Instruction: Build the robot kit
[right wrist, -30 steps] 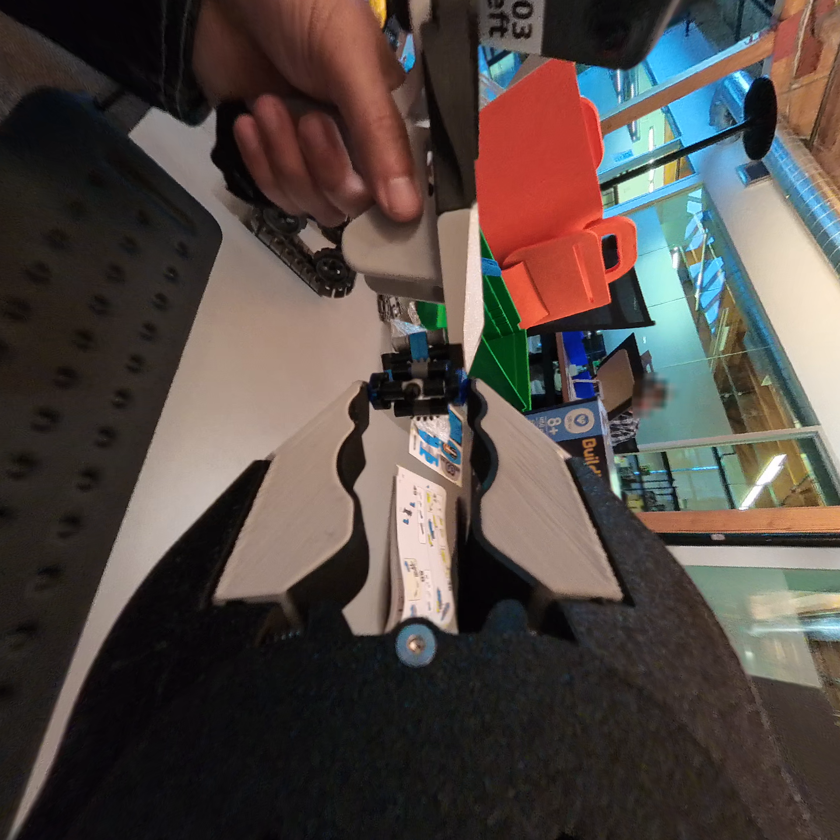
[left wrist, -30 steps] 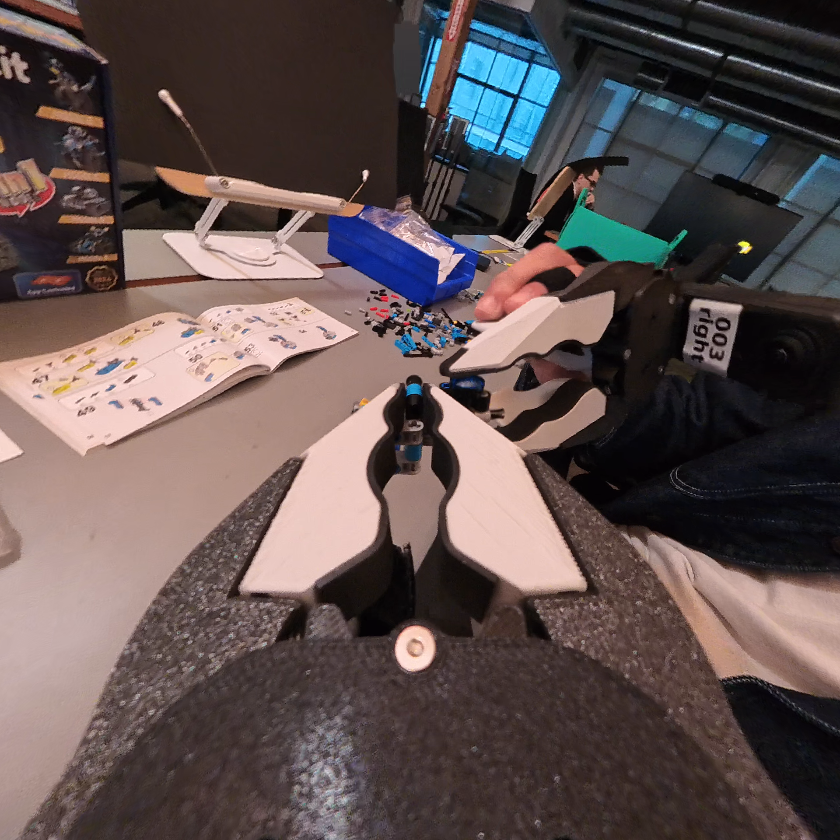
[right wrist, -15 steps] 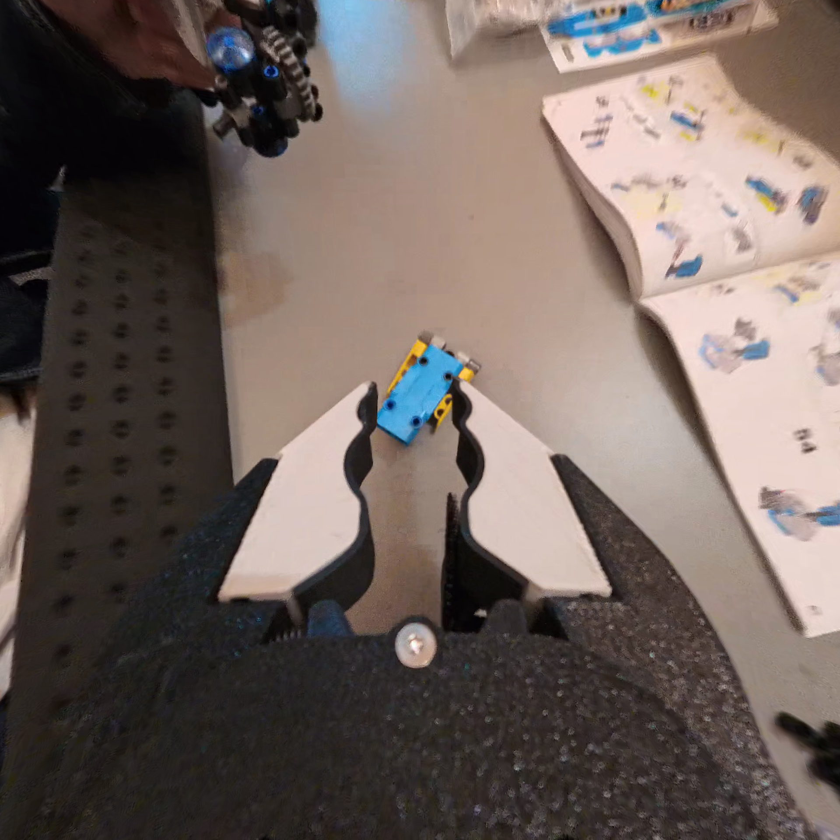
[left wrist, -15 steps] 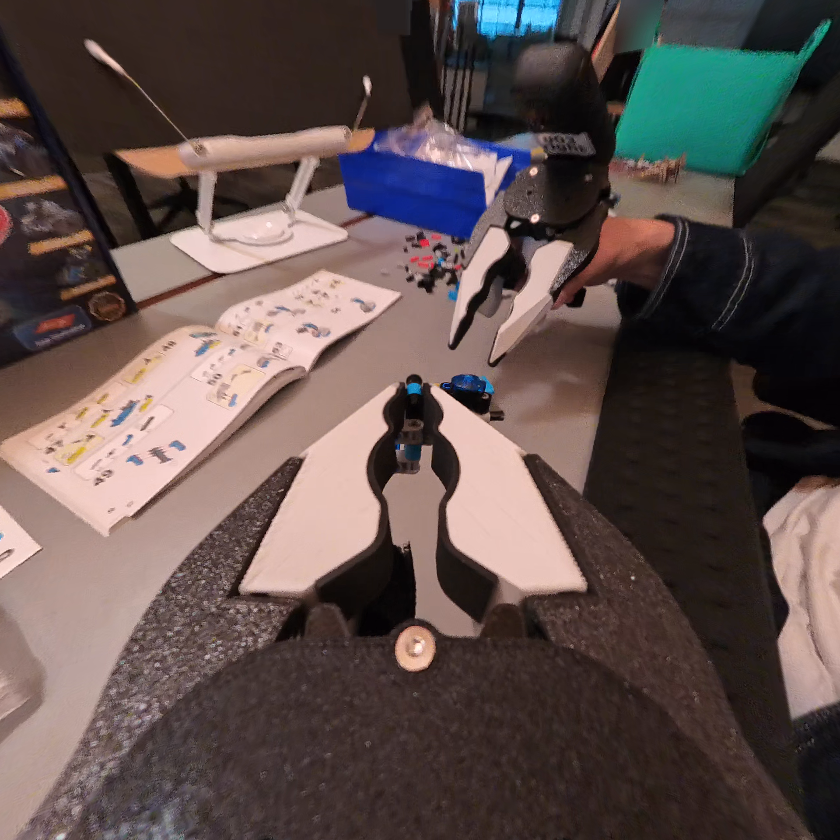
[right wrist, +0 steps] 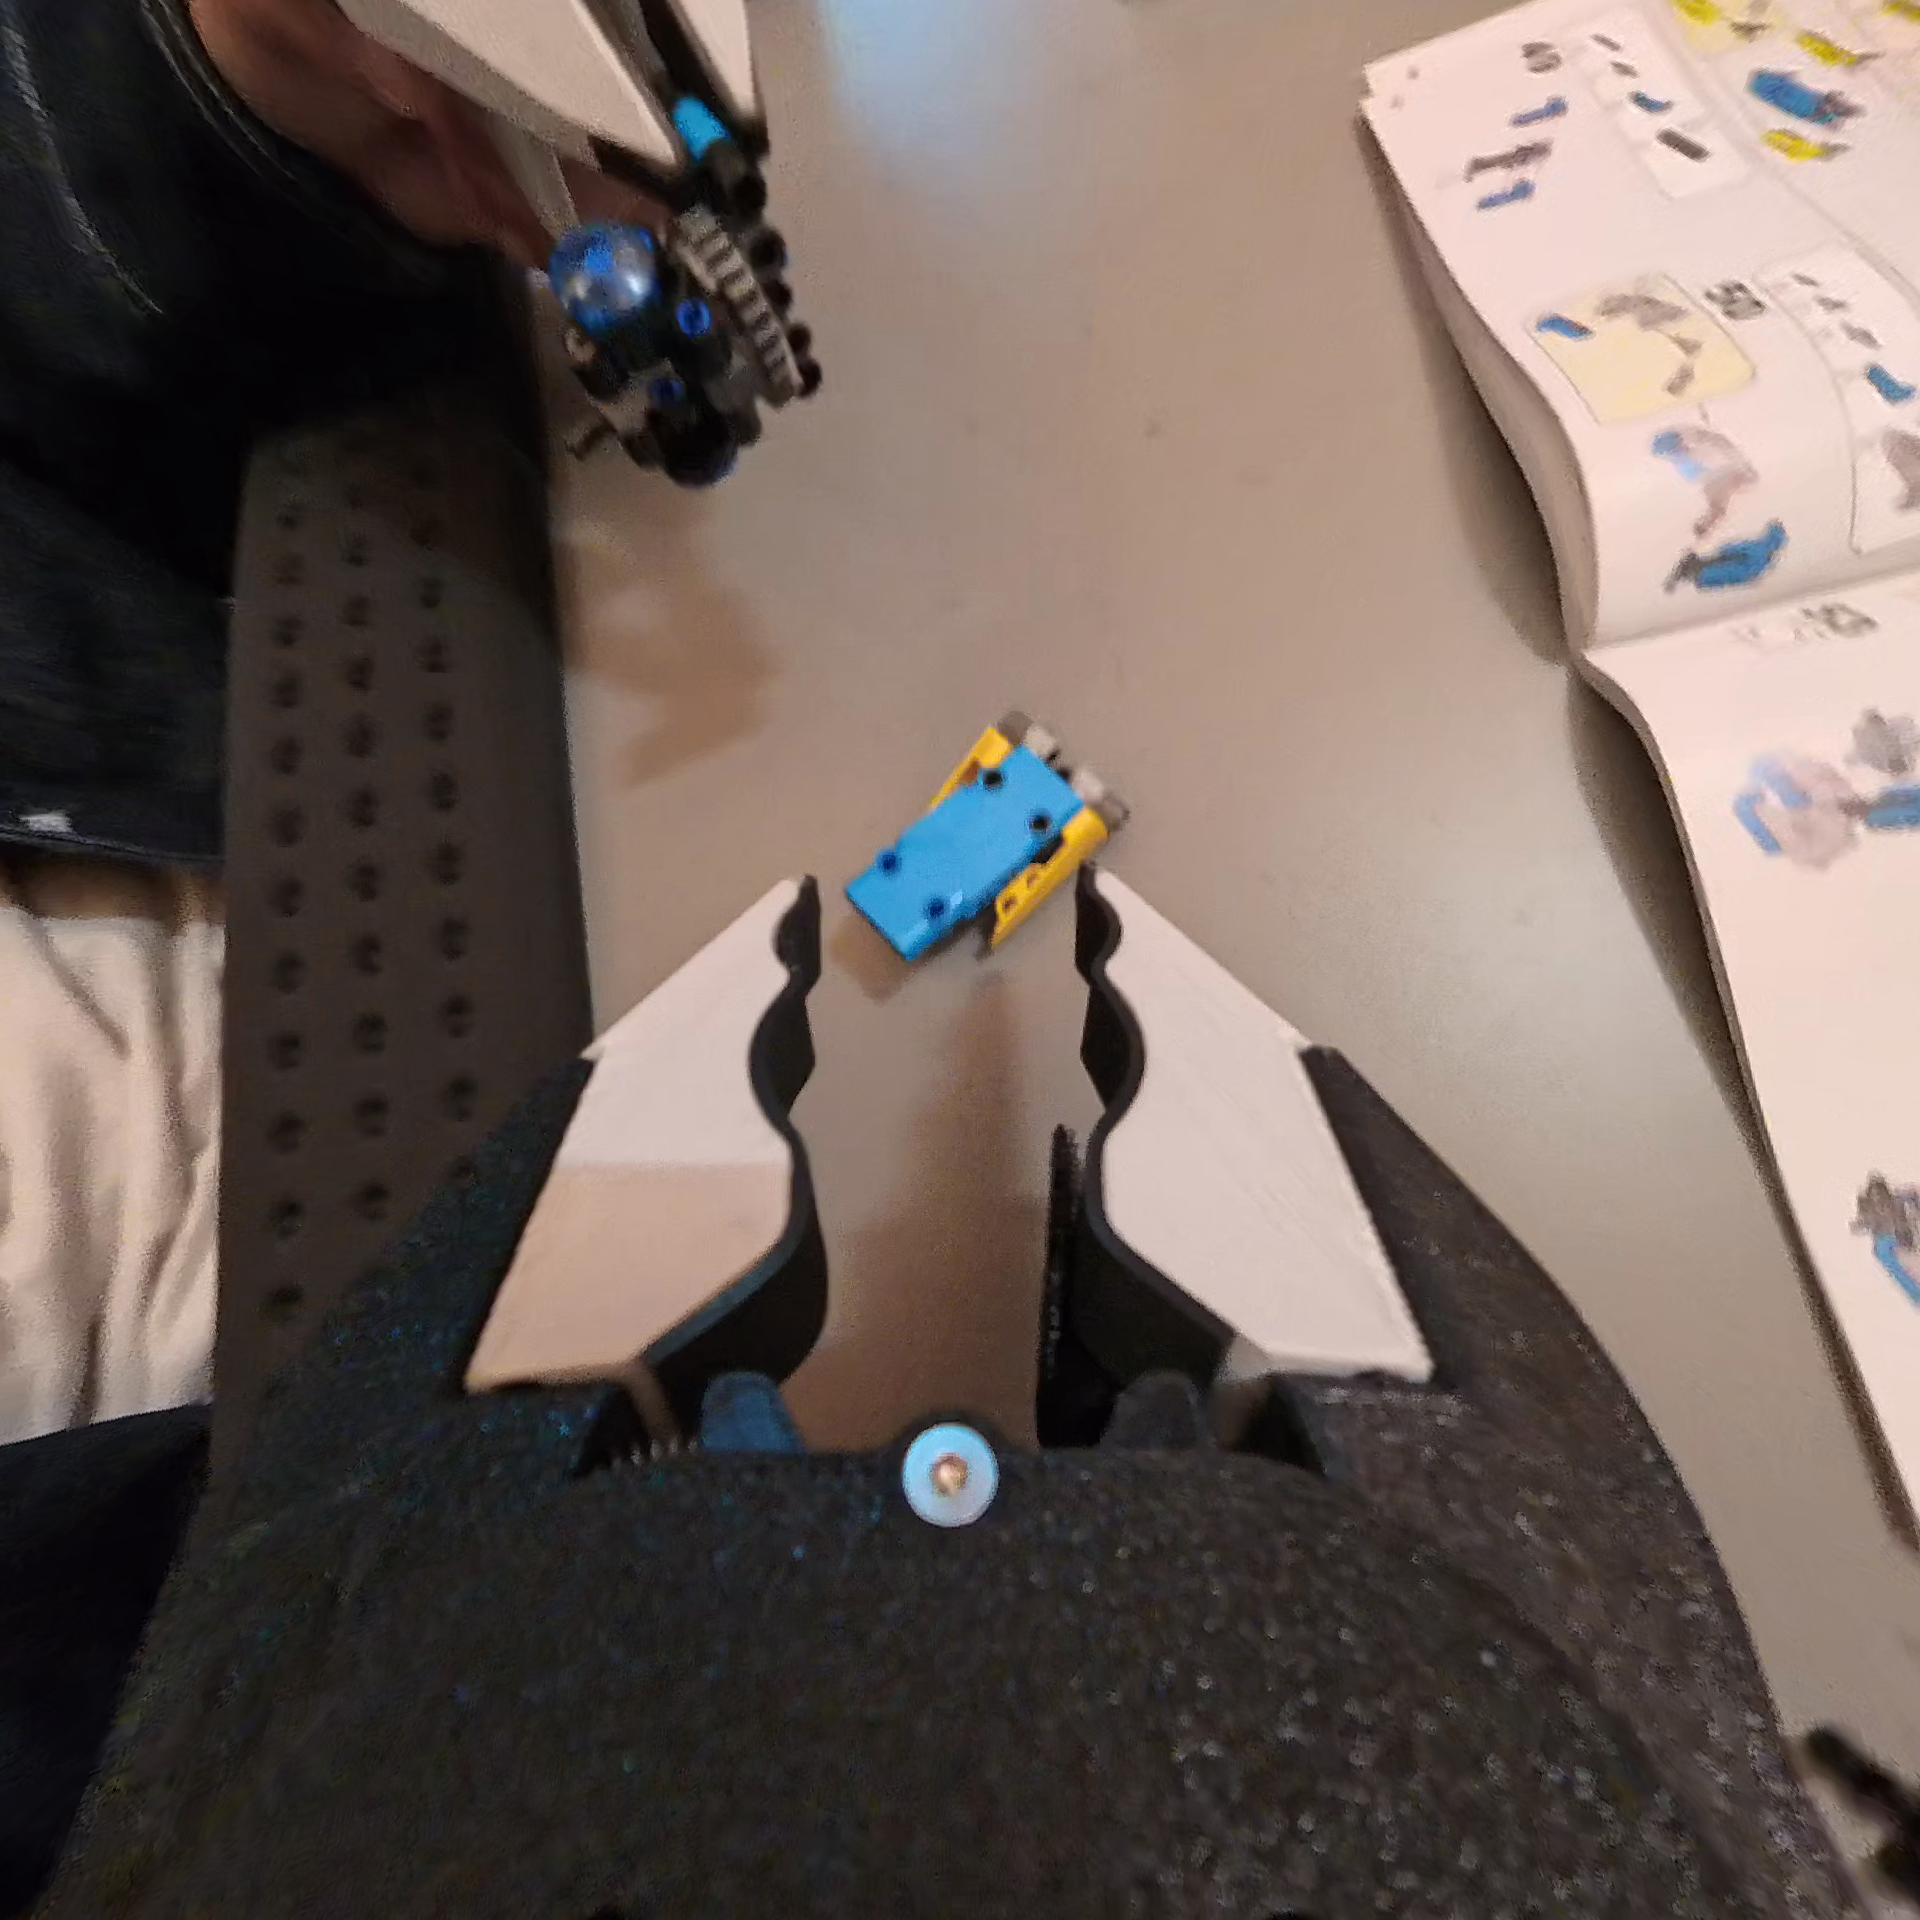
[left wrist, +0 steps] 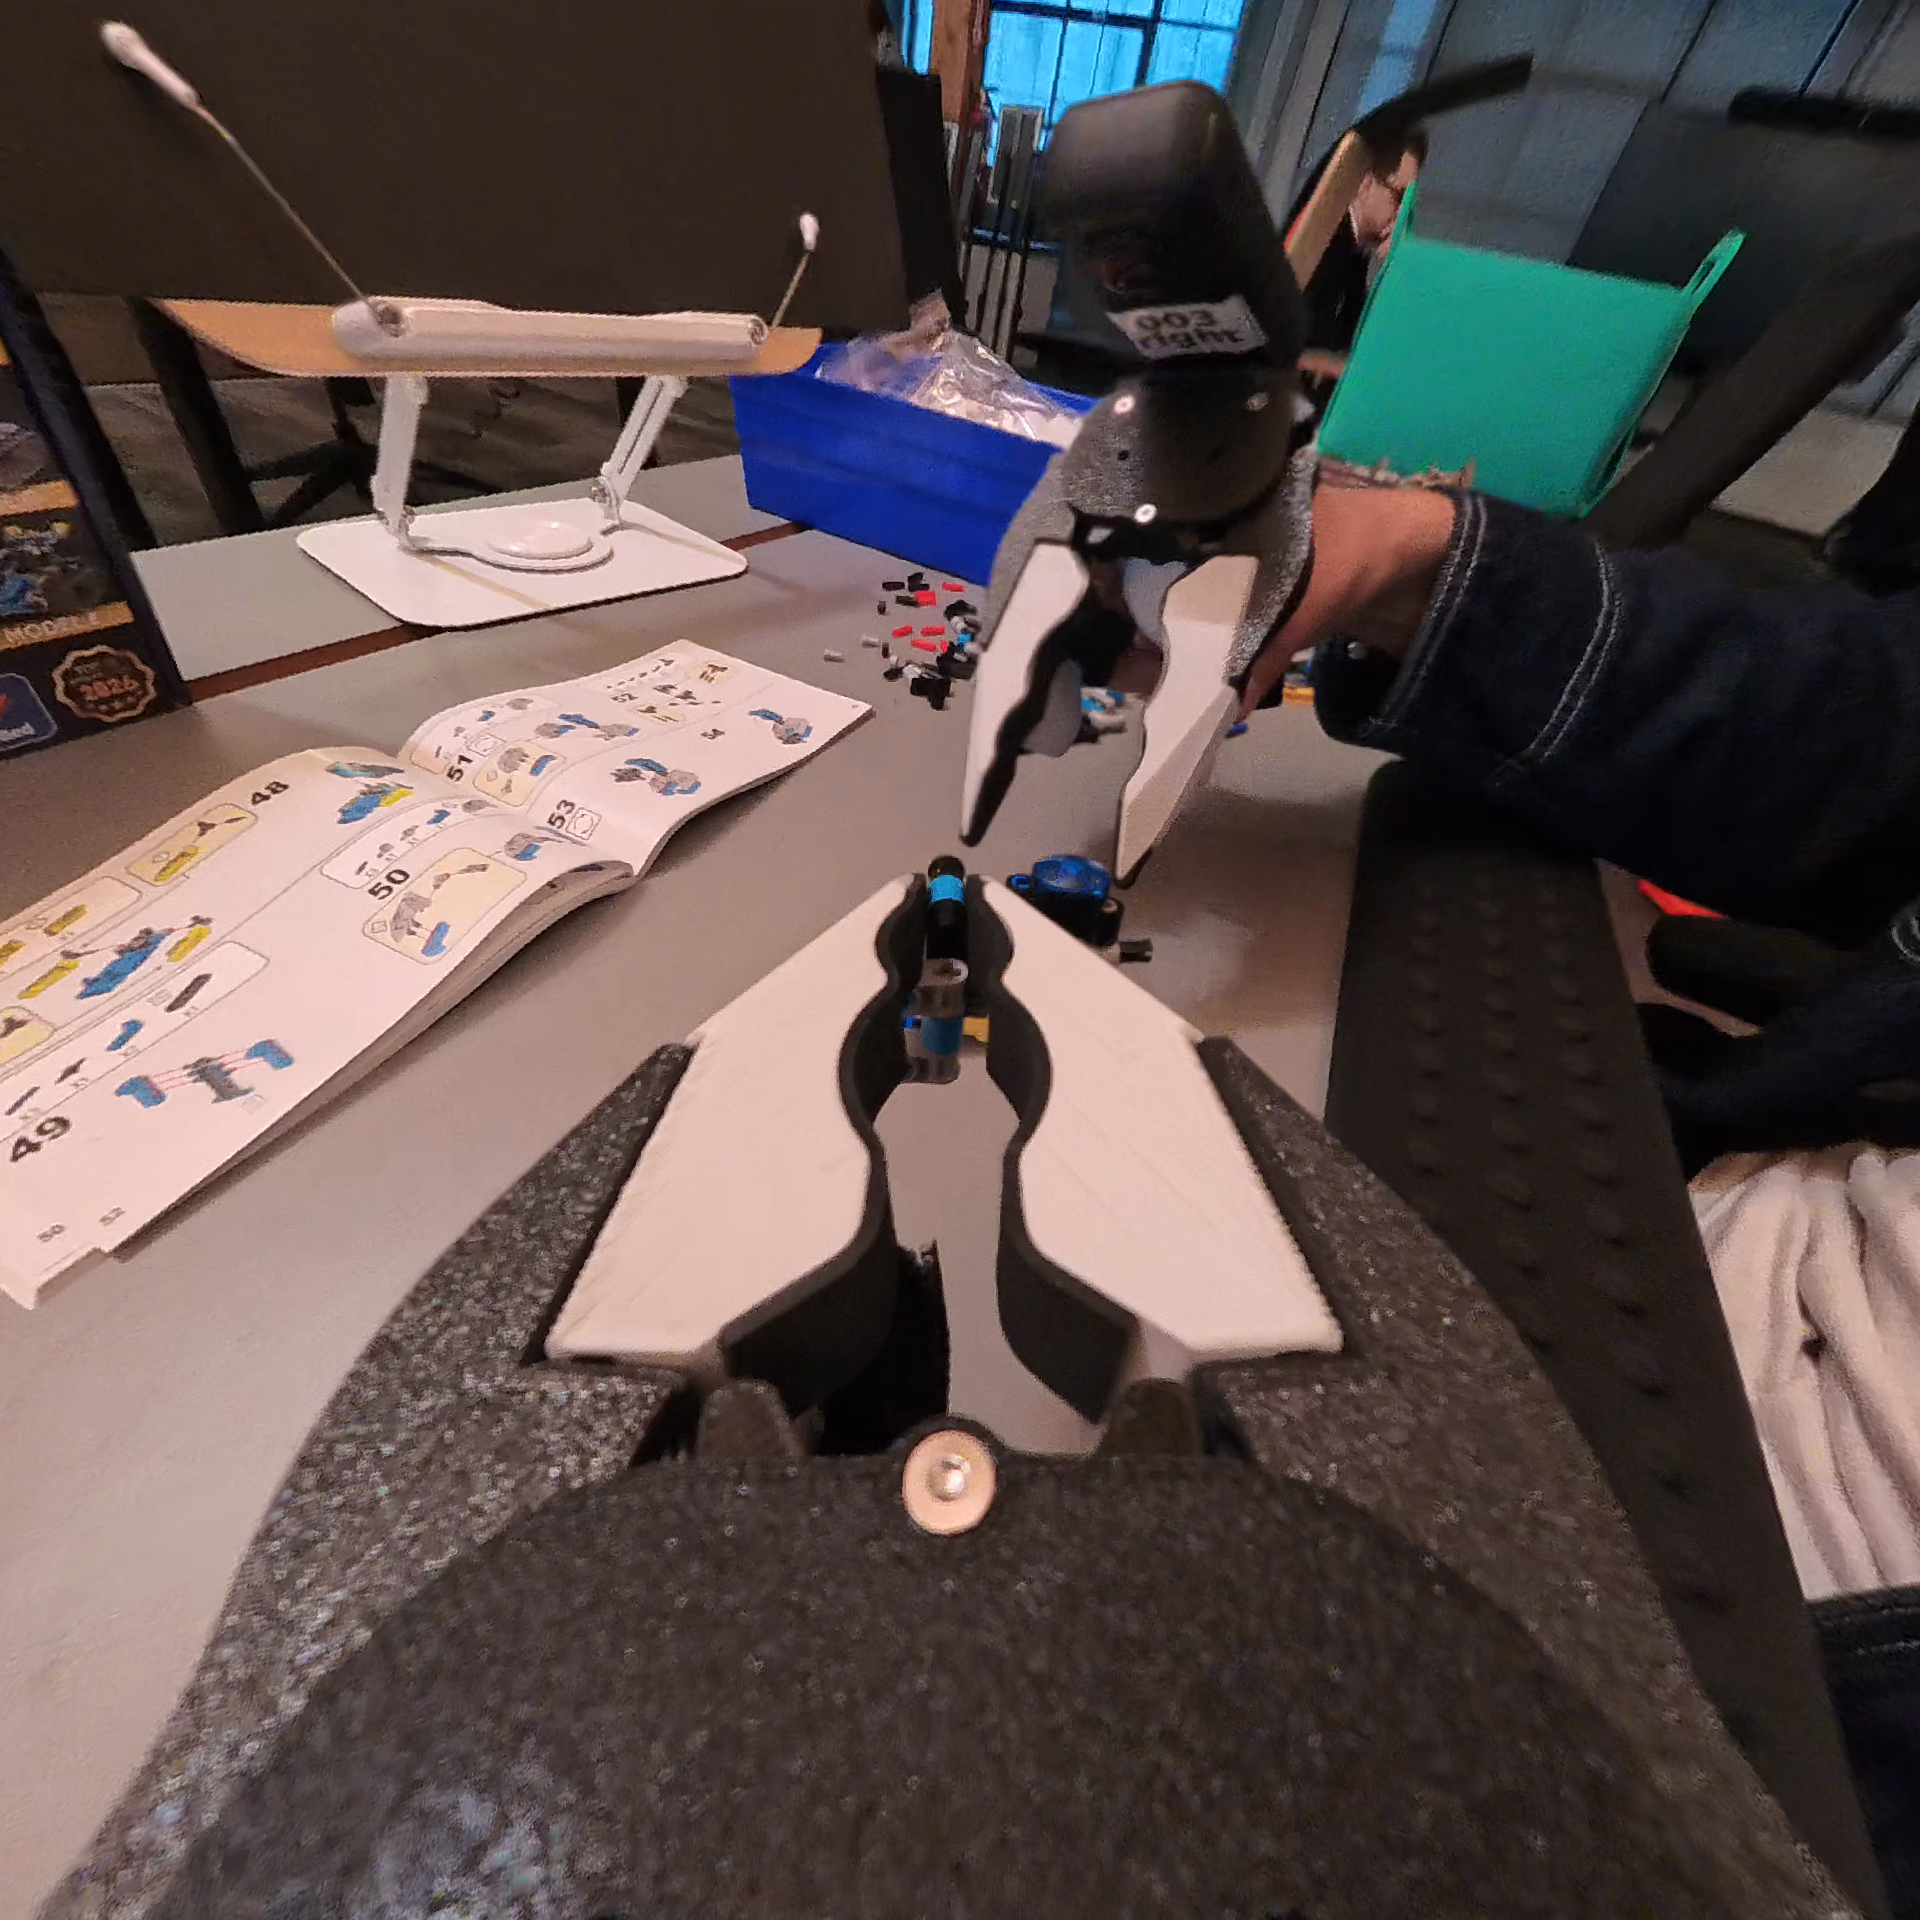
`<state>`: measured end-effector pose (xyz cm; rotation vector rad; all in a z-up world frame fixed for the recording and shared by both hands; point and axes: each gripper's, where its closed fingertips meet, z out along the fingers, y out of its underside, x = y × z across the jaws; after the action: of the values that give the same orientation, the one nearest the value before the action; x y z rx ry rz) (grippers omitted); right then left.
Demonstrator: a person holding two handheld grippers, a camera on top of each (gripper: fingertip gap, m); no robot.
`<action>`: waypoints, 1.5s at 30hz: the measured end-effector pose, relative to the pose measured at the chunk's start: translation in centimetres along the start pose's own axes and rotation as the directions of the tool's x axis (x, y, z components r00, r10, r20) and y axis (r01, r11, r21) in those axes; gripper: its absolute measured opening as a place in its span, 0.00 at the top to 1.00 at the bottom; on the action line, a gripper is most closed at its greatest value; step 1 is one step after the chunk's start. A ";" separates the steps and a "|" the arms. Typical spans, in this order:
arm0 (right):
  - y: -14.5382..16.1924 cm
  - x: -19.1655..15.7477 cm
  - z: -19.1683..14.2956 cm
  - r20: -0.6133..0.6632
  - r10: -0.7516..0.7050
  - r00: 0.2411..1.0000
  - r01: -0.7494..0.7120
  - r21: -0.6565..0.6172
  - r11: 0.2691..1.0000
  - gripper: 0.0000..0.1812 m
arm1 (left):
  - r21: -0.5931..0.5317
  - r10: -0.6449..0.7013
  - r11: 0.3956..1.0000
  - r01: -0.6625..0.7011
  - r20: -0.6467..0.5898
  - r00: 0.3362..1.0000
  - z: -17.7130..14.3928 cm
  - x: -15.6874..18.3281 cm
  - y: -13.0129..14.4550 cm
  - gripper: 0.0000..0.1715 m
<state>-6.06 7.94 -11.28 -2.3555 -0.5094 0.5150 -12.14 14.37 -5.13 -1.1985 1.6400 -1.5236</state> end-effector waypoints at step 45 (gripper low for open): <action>-8.3 -0.8 1.6 -0.657 -0.746 0.112 0.928 -0.199 0.314 0.88 | 0.109 -0.534 0.732 0.673 -0.521 0.666 -3.5 0.3 -3.0 0.96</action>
<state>-9.33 14.27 -6.65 -1.3632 -1.2269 -0.7828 -14.74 15.83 -1.56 -1.3672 1.2247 -2.5562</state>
